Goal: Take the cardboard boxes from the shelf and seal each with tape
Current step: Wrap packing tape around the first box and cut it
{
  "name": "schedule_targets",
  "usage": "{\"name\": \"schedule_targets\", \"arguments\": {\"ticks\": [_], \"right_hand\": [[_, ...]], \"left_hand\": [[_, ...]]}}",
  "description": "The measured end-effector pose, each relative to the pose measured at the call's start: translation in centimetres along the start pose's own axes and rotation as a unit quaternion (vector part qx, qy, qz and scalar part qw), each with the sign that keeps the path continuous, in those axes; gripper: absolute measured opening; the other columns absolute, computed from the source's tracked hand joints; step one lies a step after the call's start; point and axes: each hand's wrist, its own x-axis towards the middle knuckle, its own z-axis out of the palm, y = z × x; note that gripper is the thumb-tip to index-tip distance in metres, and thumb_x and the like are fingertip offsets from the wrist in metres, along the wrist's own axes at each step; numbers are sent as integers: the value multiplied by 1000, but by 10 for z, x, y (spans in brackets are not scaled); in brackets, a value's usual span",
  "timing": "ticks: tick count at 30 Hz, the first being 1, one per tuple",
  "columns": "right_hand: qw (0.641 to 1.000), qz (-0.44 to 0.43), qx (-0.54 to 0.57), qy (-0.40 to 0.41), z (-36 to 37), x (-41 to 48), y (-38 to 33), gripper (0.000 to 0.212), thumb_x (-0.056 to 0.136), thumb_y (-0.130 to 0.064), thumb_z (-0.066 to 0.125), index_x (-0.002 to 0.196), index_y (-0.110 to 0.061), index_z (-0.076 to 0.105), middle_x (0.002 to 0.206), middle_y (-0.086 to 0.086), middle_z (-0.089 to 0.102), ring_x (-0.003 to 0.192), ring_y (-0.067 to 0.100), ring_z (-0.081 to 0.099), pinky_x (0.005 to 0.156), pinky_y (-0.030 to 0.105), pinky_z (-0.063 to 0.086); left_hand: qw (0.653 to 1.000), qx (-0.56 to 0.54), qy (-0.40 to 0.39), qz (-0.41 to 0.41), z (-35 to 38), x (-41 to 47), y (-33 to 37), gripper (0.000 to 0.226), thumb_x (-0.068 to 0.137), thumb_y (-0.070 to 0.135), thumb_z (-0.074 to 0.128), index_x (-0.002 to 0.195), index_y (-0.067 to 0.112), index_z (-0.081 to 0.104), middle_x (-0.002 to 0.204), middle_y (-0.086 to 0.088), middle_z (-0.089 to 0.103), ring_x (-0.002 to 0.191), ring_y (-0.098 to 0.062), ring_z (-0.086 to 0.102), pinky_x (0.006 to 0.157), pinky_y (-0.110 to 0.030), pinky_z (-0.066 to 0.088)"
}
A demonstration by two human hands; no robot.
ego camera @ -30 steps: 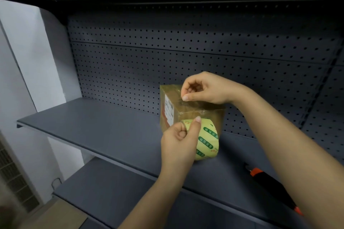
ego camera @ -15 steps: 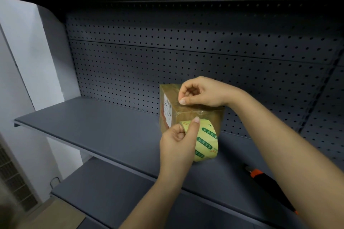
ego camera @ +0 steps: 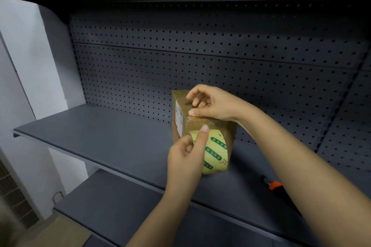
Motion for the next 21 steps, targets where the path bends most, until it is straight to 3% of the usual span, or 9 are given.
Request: {"name": "schedule_targets", "arguments": {"ticks": [2,5,8,11,16,21], "right_hand": [[999,3,-1,45,5,-3,4,30,79,-27,80,104,-26,63,101,1,60,80,10,58,82,35,56],[991,-49,-54,114,12,-7,4,12,86,-17,73,95,-21,67,97,-3,60,86,9,61,80,26,51],[979,-114,-36,167,11,-16,3,8,88,-13,70,94,-19,72,99,-8,62,97,7,61,89,21,47],[979,-152,9,134,6,-29,-2,11,86,-16,74,97,-18,76,99,-6,70,98,11,65,91,25,51],[986,-142,-18,85,18,-33,-1,13,82,-21,77,95,-20,78,97,-10,72,96,5,65,91,24,51],[987,-132,-11,86,21,-32,3,13,81,-22,79,93,-20,79,94,-10,69,93,8,64,90,26,51]], "left_hand": [[1000,-9,-18,3,-1,-3,-4,31,93,33,62,100,5,72,89,-11,76,83,-23,74,65,-29,59],[999,-5,-30,17,-2,-5,-9,28,96,30,58,105,7,71,92,-11,77,87,-26,74,66,-31,60],[999,-2,-31,30,-2,-4,-9,29,97,30,55,106,7,70,93,-11,76,87,-25,74,66,-30,60],[999,2,-33,35,-2,-5,-8,30,97,31,55,107,7,70,95,-11,76,89,-25,74,66,-30,59],[998,9,-26,49,-2,-5,-11,28,97,31,55,103,8,71,91,-9,76,84,-22,74,62,-28,58],[996,45,21,78,2,-12,-18,29,97,35,57,92,11,73,84,-4,77,81,-21,74,70,-42,61]]}}
